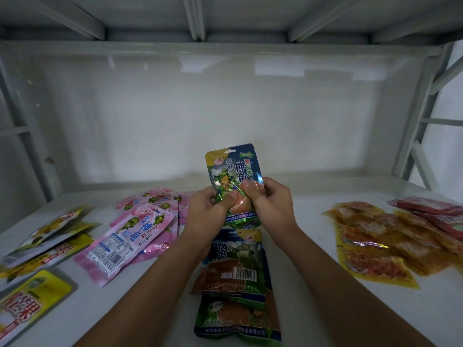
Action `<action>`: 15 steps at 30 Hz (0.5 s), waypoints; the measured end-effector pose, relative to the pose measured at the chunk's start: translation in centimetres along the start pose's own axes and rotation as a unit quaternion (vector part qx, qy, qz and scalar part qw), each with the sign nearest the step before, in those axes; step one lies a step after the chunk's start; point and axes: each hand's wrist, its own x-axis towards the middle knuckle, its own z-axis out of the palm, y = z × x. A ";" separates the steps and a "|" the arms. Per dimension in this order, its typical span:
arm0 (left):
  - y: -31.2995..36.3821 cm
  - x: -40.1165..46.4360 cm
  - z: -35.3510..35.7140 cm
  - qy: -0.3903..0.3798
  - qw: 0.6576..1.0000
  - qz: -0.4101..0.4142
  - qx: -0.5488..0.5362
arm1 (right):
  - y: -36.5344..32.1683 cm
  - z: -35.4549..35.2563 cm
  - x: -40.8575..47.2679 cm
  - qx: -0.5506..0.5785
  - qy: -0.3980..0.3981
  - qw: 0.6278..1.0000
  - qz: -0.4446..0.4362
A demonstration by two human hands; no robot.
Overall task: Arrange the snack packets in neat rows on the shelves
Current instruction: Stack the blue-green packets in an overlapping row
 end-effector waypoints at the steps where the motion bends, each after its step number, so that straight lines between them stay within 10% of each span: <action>1: 0.0 0.0 0.0 0.002 1.000 0.000 0.002 | 0.0 0.0 0.0 -0.001 -0.006 1.000 0.001; 15: 0.8 0.3 -0.4 -0.008 0.997 -0.045 -0.064 | -0.6 0.2 -0.4 0.028 -0.048 0.998 0.030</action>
